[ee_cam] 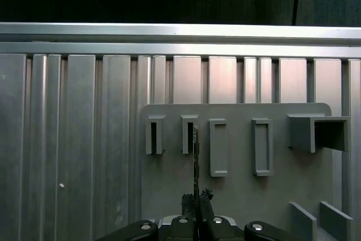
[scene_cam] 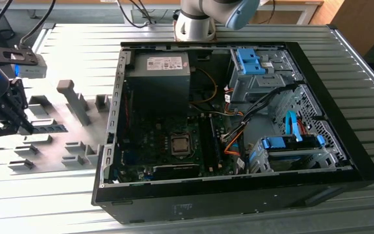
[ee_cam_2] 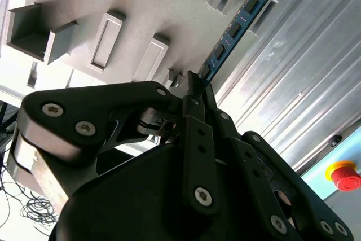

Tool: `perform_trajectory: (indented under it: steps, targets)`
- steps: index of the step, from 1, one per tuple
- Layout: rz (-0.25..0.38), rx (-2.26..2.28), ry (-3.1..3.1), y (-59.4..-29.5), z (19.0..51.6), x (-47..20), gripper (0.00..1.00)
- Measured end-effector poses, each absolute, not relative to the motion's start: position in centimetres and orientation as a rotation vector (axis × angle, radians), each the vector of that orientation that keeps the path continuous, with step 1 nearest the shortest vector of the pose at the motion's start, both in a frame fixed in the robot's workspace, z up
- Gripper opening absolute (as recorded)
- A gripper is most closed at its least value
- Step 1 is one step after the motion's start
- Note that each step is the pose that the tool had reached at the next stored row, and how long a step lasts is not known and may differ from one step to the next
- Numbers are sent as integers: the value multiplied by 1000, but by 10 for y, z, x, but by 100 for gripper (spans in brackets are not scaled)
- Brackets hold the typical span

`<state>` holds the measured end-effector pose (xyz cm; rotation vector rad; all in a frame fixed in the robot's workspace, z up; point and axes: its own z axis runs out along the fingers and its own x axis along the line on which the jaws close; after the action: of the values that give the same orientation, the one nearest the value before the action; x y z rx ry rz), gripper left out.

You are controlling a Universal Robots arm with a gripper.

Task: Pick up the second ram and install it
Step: 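Pick up the second ram and move it above second insertion slot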

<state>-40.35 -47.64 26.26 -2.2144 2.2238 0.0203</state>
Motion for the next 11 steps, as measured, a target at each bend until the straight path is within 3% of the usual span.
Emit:
perform_trajectory:
  steps: [11]
  targets:
    - [20,-2214,2224,-476,269,-403,14]
